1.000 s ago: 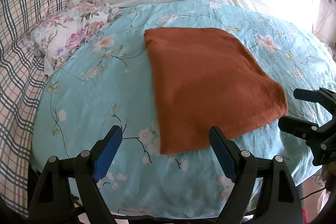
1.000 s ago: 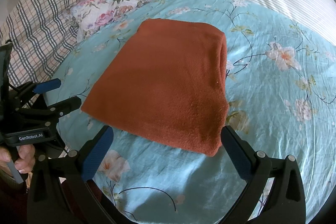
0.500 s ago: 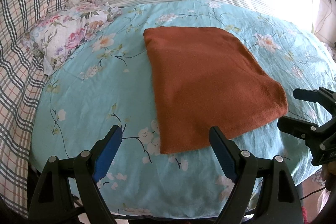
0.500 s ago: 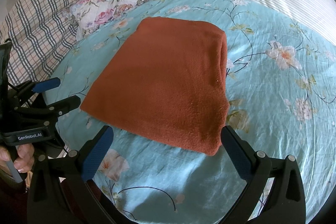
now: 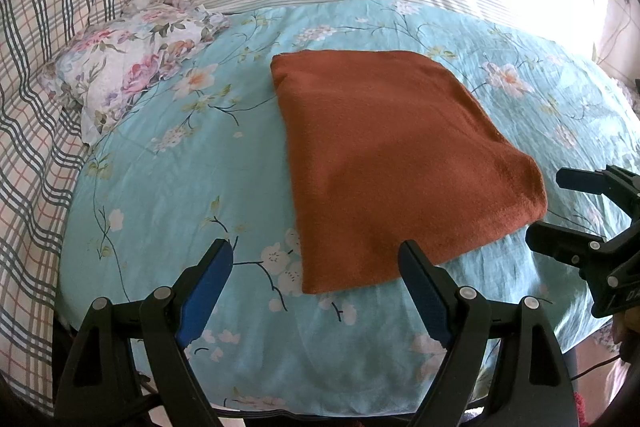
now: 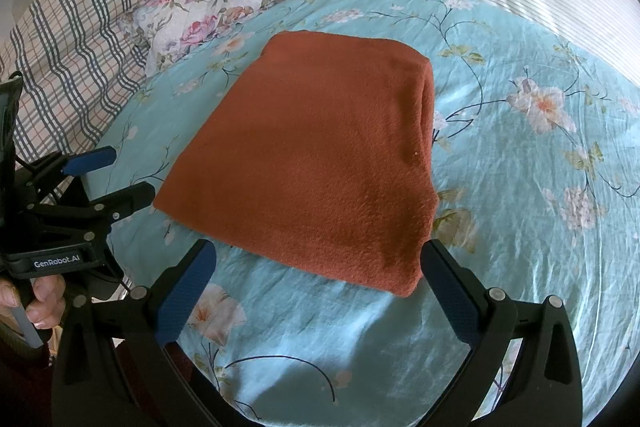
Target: Fold small clothes
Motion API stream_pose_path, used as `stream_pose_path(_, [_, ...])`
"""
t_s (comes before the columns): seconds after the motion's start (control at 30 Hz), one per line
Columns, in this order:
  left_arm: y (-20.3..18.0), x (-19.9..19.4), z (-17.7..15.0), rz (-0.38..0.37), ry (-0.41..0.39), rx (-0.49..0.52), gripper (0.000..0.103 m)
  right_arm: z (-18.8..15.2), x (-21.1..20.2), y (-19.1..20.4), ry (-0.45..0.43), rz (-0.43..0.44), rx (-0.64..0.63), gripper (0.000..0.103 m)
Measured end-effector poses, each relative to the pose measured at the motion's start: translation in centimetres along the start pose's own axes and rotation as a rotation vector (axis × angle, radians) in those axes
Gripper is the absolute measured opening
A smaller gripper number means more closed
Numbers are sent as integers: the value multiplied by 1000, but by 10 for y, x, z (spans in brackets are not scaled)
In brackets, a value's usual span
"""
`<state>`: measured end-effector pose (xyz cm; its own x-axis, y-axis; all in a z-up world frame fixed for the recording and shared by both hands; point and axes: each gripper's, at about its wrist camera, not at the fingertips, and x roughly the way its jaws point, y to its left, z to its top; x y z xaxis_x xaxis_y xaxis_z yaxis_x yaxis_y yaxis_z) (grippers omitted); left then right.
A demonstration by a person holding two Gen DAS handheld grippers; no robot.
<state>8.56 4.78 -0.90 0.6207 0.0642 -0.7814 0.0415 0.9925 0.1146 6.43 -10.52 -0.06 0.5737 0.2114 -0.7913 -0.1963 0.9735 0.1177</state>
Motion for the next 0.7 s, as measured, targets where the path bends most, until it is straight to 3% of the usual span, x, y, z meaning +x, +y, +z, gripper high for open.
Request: stream_pose_path(0.7, [3,2,0,-18,0,6,85,-2,1,2,2,0,-1,102])
